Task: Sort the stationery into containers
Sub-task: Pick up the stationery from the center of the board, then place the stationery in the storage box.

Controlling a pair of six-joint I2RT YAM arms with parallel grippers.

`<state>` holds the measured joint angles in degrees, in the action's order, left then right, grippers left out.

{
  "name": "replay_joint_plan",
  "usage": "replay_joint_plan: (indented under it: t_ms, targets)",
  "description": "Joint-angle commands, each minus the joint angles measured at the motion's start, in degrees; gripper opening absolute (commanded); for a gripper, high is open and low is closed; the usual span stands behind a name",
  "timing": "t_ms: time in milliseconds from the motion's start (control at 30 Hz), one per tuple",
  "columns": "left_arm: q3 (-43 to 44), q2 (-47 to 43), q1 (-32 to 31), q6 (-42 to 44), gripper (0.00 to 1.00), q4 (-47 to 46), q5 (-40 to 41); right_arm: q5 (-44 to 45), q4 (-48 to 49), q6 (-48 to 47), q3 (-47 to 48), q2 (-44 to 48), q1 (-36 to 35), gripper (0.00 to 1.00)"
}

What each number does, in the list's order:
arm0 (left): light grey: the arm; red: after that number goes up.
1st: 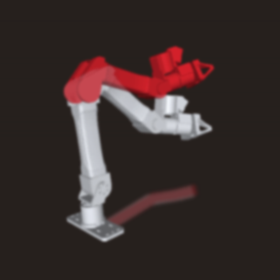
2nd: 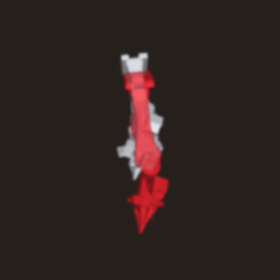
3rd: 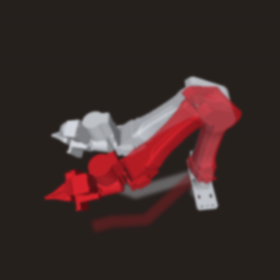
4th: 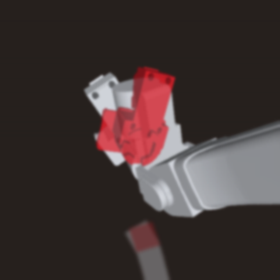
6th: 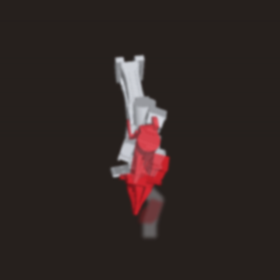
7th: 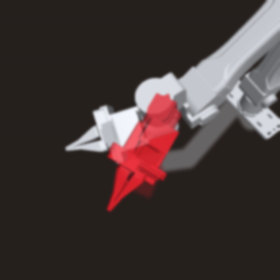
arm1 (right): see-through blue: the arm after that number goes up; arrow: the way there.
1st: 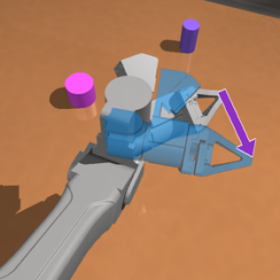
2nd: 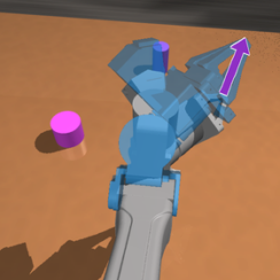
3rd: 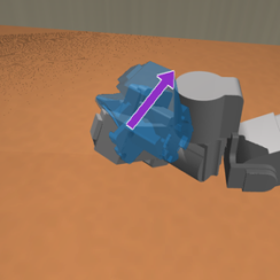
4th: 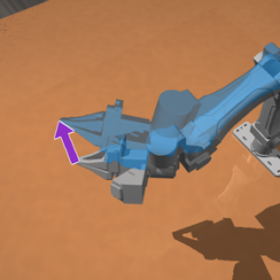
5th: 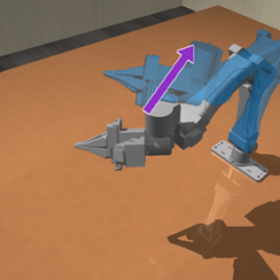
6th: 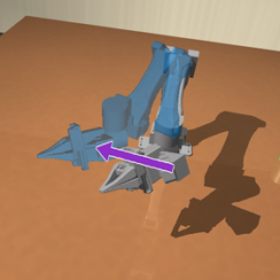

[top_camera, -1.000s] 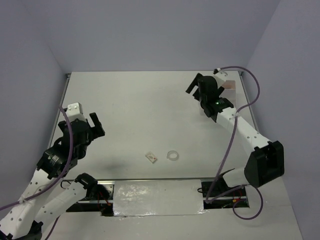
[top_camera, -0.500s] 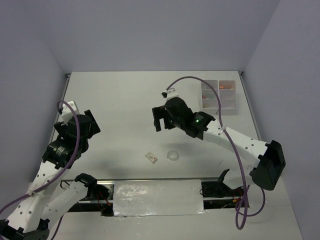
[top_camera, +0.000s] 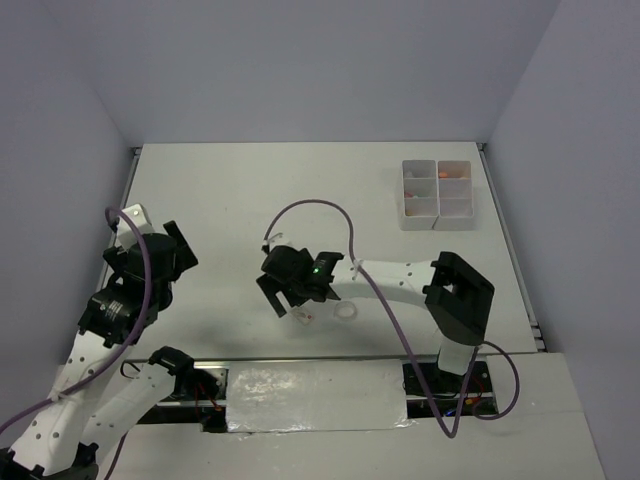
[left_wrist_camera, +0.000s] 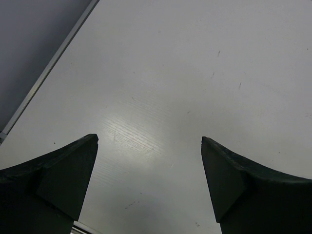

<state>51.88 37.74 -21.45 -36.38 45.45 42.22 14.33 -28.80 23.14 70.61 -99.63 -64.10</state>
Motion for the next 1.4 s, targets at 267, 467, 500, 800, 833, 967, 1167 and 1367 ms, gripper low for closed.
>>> replay_joint_plan:
  t_ms: [267, 467, 500, 800, 833, 967, 1167, 1367]
  targets:
    - [1.4, -1.9, 0.4, 0.0, 0.99, -1.4, 0.9, -3.7, 1.1, -0.7, -0.6, -4.1, -1.9, 0.89]
    - [1.4, -2.1, 0.4, 0.3, 0.99, -1.5, 0.5, -6.5, 2.2, -0.6, -3.5, -6.1, -2.7, 0.81]
    - [1.4, -2.1, 0.4, 0.3, 0.99, -1.6, 0.2, -6.5, 1.8, -0.5, -3.6, -6.7, -2.9, 0.76]
    - [1.0, -2.7, 0.4, 1.2, 0.99, -2.5, -0.9, -3.7, -0.4, -1.2, -2.1, -6.4, -3.2, 0.0]
    - [0.9, -2.8, 0.4, 1.3, 0.99, -2.6, -1.1, -2.6, -0.8, -1.3, -1.4, -5.8, -3.0, 0.0]
    - [0.9, -2.8, 0.4, 1.6, 0.99, -2.7, -1.3, -0.7, -2.2, -3.9, 1.4, 1.6, 2.9, 0.0]
    - [0.5, -3.3, 0.4, 2.5, 0.99, -3.5, -2.9, -4.0, 2.3, -3.7, 0.3, 17.5, 29.2, 0.0]
    - [0.5, -3.3, 0.4, 3.1, 0.99, -4.1, -4.3, -5.0, 6.5, 8.8, 0.9, 18.1, 56.1, 0.0]
